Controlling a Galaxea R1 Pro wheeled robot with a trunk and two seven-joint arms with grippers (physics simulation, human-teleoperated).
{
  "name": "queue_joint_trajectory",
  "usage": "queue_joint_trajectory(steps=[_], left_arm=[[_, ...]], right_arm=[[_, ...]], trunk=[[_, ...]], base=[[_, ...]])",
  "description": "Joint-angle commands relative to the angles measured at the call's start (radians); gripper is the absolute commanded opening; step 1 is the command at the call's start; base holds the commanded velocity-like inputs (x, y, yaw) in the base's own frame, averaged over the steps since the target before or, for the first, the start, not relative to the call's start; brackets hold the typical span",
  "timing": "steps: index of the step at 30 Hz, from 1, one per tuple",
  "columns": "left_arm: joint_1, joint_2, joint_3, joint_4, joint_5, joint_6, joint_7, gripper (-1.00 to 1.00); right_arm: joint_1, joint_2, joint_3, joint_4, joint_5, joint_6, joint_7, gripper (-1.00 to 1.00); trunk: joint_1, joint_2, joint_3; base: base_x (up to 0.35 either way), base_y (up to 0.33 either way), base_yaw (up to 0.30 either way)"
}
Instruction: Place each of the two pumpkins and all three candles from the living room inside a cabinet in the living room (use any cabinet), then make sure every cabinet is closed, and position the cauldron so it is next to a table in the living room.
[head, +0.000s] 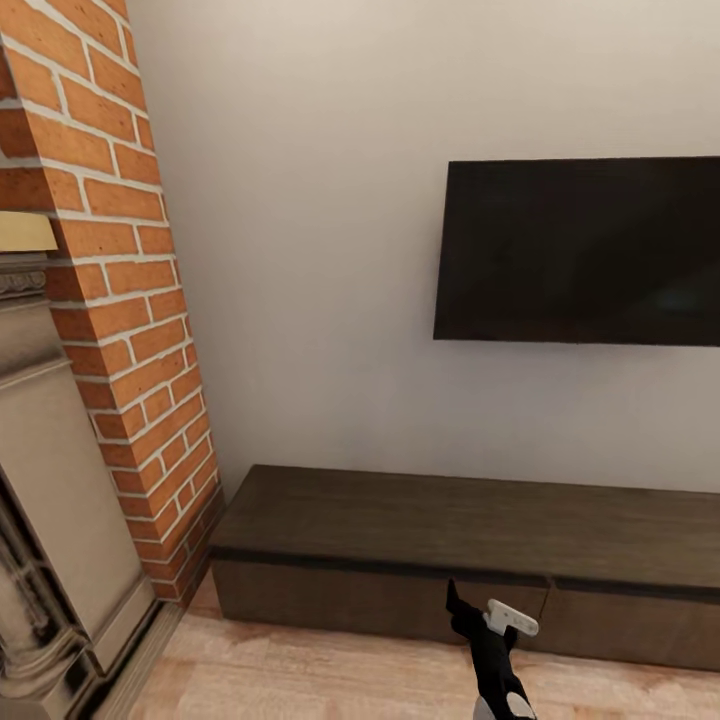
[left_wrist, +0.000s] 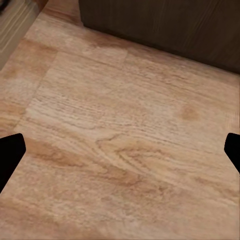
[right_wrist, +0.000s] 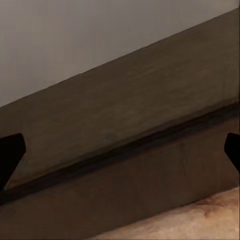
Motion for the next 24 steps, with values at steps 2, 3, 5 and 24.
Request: queue_joint_trajectory(steps=[2,3,5,24], left_arm=[[0.0,0.0,-0.002,-0.004,0.006,-0.001,0.001,1.0],[0.0,-0.001,-0.002,-0.005,0.006,-0.001,0.001,1.0],[0.0,-0.01,-0.001,-0.014,0.005,-0.002,0.0,1.0],[0.0,-0.133,-0.055,-1.055,0.008,0.824,0.098,1.0]], right_arm=[[-0.003,0.019,-0.001,-0.069,-0.005,0.002,-0.001,1.0],[-0.003,0.024,-0.001,-0.083,-0.006,0.003,0.0,1.0],[-0.004,0.031,-0.002,-0.092,-0.003,-0.005,0.001,1.0],[0.011,0.037,-0.001,-0.258,-0.129,0.036,0.003,1.0]], trunk=[[0.008,-0.015,-0.007],[0.012,-0.022,-0.011],[0.019,-0.036,-0.017],[0.069,-0.127,-0.058]], base=[[0.0,0.0,0.0],[0.0,0.0,0.0],[0.0,0.0,0.0],[0.0,0.0,0.0]])
